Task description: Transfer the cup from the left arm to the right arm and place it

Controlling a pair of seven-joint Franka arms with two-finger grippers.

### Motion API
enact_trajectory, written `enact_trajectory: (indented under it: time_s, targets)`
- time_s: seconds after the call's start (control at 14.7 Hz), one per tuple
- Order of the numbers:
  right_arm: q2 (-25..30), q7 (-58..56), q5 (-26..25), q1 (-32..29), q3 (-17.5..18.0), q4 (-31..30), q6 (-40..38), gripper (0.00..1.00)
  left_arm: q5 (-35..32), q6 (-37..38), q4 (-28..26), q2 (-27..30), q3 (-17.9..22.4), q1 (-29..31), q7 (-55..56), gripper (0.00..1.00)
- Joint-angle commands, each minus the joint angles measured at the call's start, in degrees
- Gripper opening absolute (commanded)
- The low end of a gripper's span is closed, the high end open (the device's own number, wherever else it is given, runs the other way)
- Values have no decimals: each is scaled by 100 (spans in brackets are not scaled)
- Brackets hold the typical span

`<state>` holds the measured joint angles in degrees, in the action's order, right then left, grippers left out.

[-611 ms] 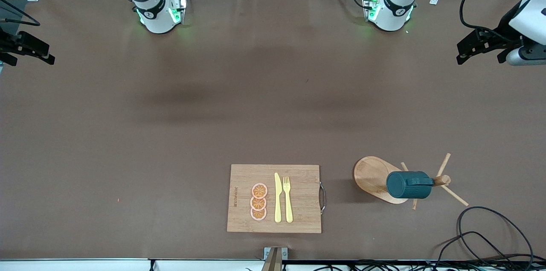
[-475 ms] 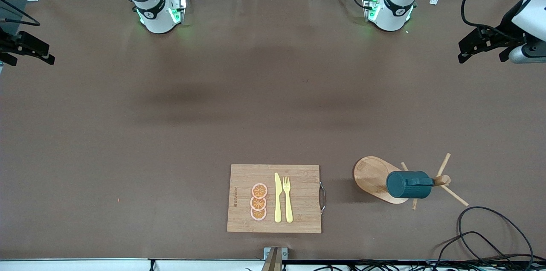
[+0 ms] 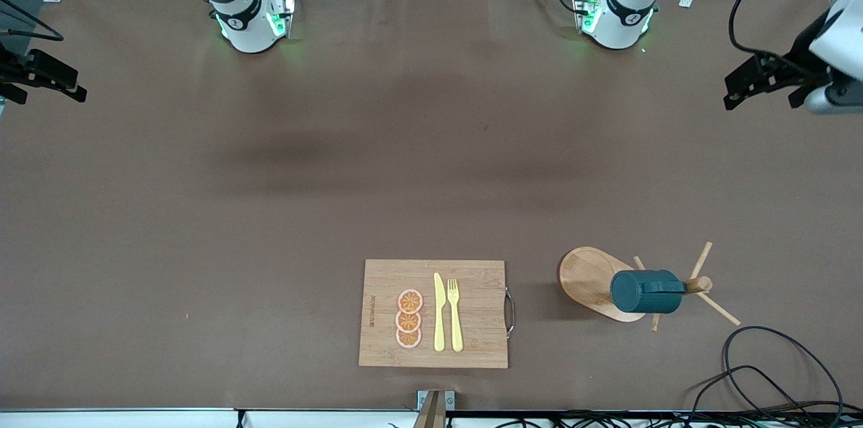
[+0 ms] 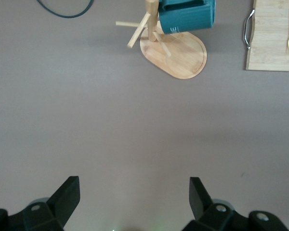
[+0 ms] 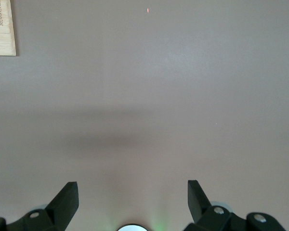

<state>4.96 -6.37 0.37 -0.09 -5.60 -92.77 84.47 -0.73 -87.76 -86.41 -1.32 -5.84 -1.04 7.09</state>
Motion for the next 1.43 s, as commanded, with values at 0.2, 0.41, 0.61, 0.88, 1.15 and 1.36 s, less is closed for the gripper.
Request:
enact_trajectory:
  time_s: [0.2, 0.41, 0.61, 0.88, 1.15, 1.36]
  targets:
    - [155, 48, 77, 18, -3, -118, -1, 100, 12, -813, 300, -1044, -162, -185, 2028, 100]
    - [155, 48, 77, 18, -3, -110, -9, 100, 29, -1400, 423, -1545, -180, -335, 3733, 100]
    - [155, 48, 69, 18, -3, -110, -18, 100, -32, -2111, 415, -1862, -172, -457, 5227, 100]
    - [155, 48, 69, 18, -3, -110, -18, 100, -50, -2904, 370, -2188, -180, -563, 6899, 100]
    - [155, 48, 69, 18, -3, -101, -18, 100, 38, -2870, 309, -2215, -180, -379, 7201, 100]
    - [155, 56, 69, 18, -3, -92, -18, 100, 20, -2879, 107, -2153, -172, -370, 8235, 100]
